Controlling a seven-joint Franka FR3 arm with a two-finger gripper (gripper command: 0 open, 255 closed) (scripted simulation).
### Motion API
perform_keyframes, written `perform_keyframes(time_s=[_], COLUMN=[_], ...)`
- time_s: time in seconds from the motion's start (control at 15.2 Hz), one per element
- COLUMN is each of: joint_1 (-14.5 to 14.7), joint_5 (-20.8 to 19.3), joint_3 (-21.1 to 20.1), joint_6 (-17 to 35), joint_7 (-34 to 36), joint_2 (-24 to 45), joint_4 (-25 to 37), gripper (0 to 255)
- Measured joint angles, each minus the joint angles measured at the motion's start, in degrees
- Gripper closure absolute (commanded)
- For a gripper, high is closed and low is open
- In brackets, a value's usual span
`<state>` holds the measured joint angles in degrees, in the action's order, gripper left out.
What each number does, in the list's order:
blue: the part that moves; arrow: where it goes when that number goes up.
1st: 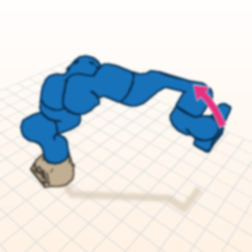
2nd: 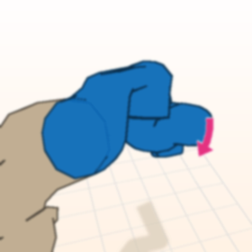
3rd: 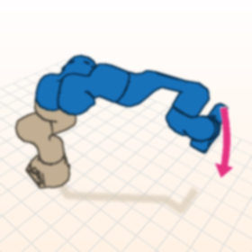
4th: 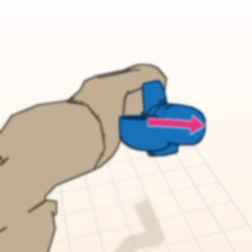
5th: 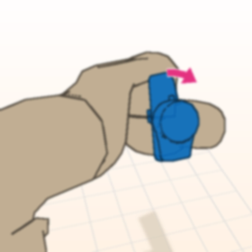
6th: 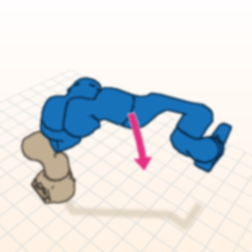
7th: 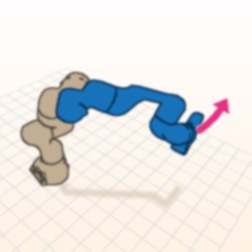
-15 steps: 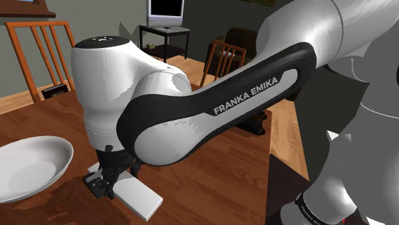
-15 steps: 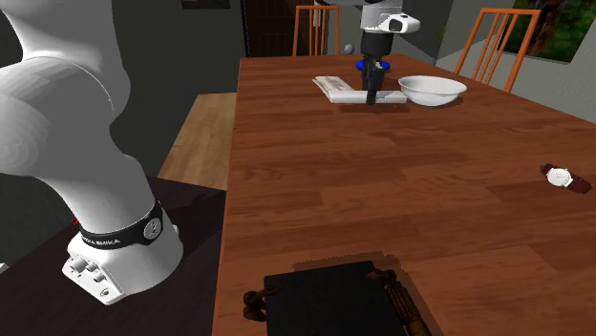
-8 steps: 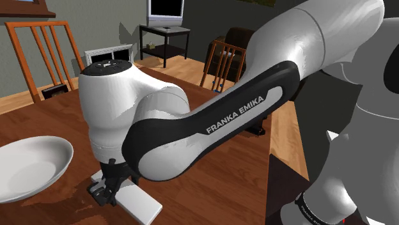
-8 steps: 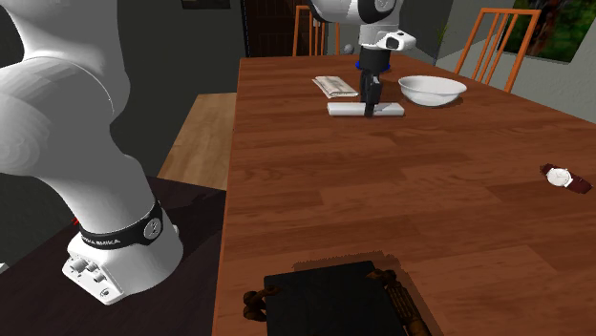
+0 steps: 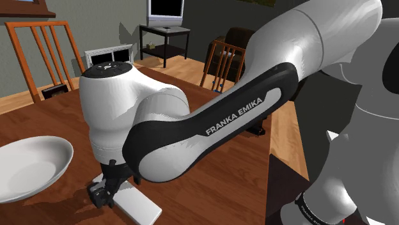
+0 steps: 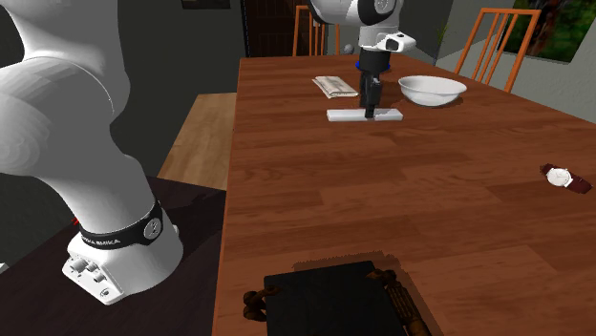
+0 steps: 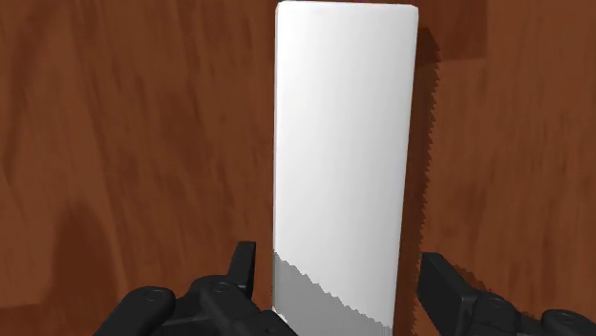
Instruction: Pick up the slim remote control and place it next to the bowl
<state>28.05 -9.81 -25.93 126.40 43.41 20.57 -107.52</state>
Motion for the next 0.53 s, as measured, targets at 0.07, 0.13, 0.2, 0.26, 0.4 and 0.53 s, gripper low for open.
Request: perform_keyframes(time_s=[0.07,0.13,0.2,0.26,0.4,0.53], joint_1=[0.00,0.00,0.00,0.00,-0.06,-0.41], joint_5=[0.00,0.00,0.00,0.00,0.24,1.16], joint_3=[0.00,0.00,0.00,0.00,-0.11,-0.49], joint_6=[0.00,0.00,0.00,0.00,-0.91,-3.14], joint_7=[0.00,0.00,0.00,0.00,-0.19,-0.72], joint_2=[0.00,0.00,0.00,0.00,-0.33,-1.94], joint_4=[0.00,0.01,0.01,0.01,0.66,1.46], gripper=[0,0,0,0,0,0])
